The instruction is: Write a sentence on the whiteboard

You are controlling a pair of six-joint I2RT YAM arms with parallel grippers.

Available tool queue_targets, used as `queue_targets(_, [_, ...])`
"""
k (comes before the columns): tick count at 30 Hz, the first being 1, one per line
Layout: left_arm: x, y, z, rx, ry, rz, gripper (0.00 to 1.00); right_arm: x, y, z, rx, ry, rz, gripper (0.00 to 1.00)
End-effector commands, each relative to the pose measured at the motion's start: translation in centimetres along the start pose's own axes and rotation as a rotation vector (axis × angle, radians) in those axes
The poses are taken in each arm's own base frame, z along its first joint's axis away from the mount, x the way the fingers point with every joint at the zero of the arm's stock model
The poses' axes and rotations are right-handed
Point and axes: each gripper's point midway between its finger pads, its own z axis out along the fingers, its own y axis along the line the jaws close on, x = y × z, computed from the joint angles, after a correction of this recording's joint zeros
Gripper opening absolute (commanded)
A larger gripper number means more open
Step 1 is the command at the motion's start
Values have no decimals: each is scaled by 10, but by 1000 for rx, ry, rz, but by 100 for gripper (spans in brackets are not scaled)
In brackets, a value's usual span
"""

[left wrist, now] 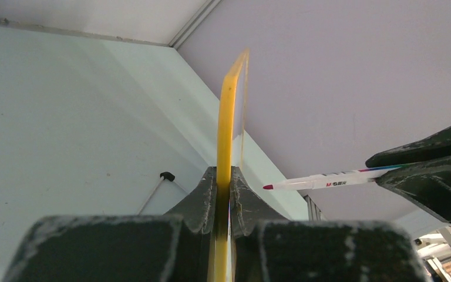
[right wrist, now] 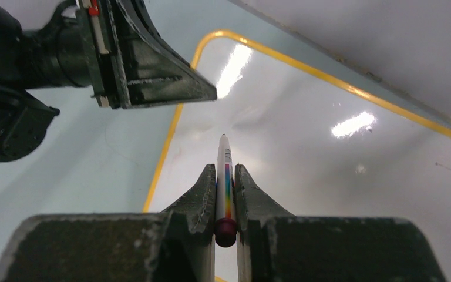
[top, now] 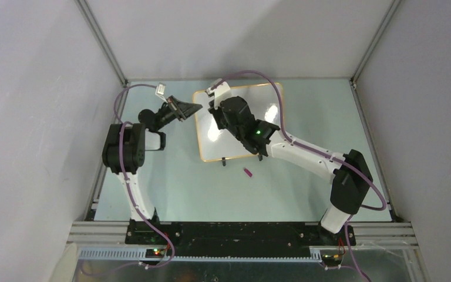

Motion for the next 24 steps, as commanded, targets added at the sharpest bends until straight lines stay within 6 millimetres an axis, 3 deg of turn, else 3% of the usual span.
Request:
queue_targets(1, [30,-7,9,57,87,50,0,-41,-3,-5,-21,-133,49,0])
queue_targets(14, [30,-7,9,58,89,52,0,-35,-6,5,23,-119,3,0])
queue_targets(24, [30,-6,8,58,90,50,0,-17,-14,10,79,-65,-29,0])
